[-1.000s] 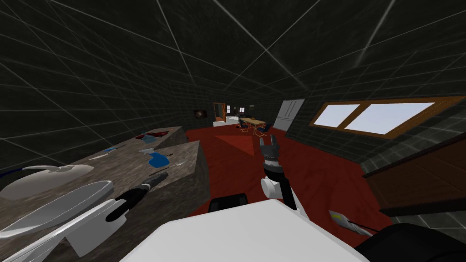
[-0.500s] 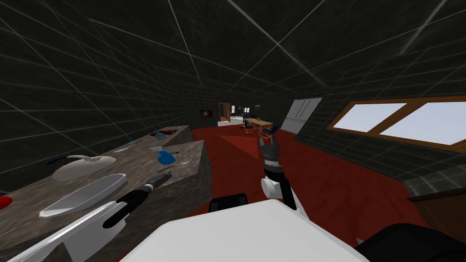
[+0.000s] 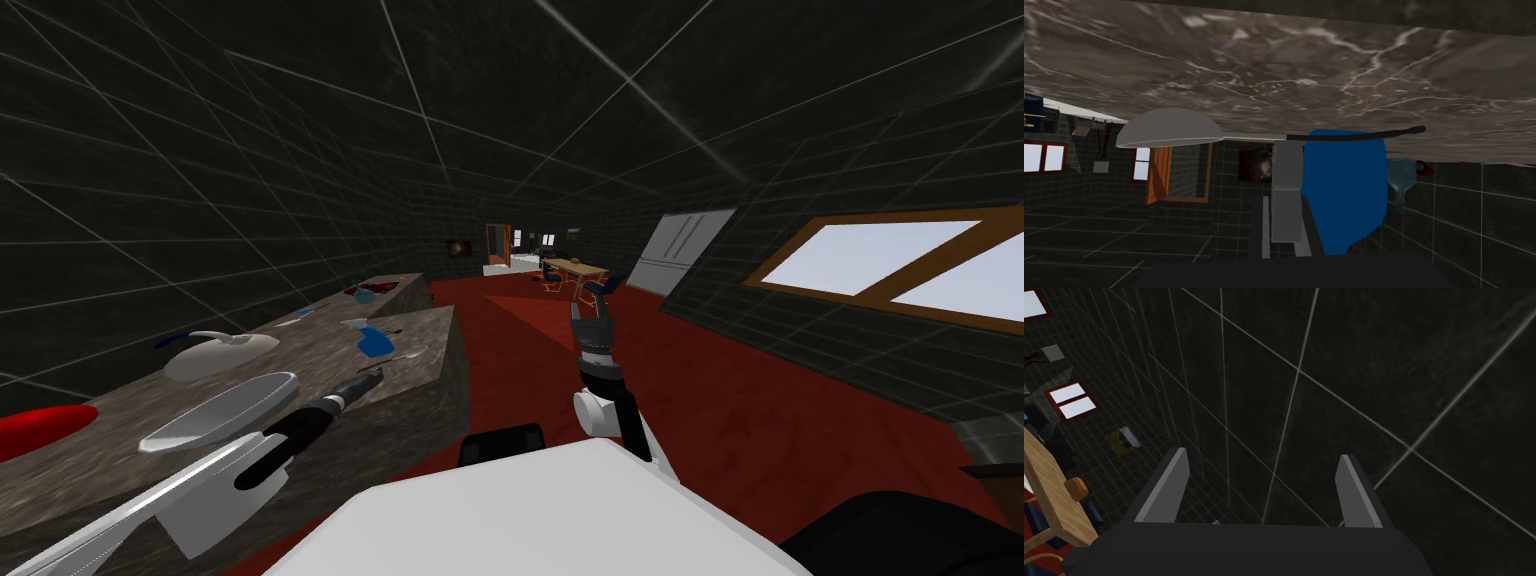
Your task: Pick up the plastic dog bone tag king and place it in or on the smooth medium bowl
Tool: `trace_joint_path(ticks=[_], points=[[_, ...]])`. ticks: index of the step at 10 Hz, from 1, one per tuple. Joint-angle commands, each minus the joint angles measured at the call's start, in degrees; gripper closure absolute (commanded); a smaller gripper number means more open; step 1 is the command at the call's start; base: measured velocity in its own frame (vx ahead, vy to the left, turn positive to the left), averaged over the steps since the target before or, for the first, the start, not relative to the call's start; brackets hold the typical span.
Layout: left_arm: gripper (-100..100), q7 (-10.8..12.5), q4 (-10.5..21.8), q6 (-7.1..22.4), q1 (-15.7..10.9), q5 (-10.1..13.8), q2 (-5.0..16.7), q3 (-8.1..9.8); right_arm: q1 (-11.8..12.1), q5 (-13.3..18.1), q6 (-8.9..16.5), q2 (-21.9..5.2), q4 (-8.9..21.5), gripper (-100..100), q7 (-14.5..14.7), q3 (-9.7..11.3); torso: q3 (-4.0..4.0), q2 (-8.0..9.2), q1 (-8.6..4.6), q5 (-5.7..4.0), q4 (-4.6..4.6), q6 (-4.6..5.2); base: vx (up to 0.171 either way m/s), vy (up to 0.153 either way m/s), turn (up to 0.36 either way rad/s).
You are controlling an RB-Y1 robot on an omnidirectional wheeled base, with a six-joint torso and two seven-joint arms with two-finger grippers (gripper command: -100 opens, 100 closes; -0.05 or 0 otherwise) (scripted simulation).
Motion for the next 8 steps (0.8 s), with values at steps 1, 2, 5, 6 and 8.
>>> trace_joint_path(ticks=[1, 2, 5, 6, 8], points=[[100, 1.32, -2.25, -0.4, 0.22, -0.34, -0.75, 1.83, 0.0, 0.0, 0.0, 0.0, 0.0, 0, 0.0, 0.0, 0.0, 0.0, 0.0, 0.0, 0.0, 0.0, -0.059, 0.089, 0.063], [100, 1.92, -3.0, -0.66, 0.06, -0.34, -0.91, 2.54, 0.0, 0.0, 0.0, 0.0, 0.0, 0, 0.0, 0.0, 0.03, 0.05, 0.06, 0.05, 0.0, 0.0, -0.046, 0.081, 0.043], [100, 4.89, -6.91, -1.91, -0.65, -0.44, -1.46, 6.12, 0.0, 0.0, 0.0, 0.0, 0.0, 0, 0.0, 0.0, 0.13, 0.19, 0.06, 0.04, 0.07, 0.0, -0.067, 0.088, 0.09], [100, 5.89, -8.38, -2.27, -0.82, -0.52, -1.51, 7.36, 0.0, 0.0, 0.0, 0.0, 0.0, 0, 0.0, 0.0, 0.15, 0.2, 0.09, 0.03, 0.1, 0.02, -0.092, 0.128, 0.112], [100, 7.0, -10.2, -2.59, -0.95, -0.71, -1.39, 8.8, -0.01, 0.0, 0.0, -0.01, 0.0, 0, 0.0, 0.0, 0.26, 0.38, 0.37, 0.1, 0.14, 0.0, -0.088, 0.162, 0.083]])
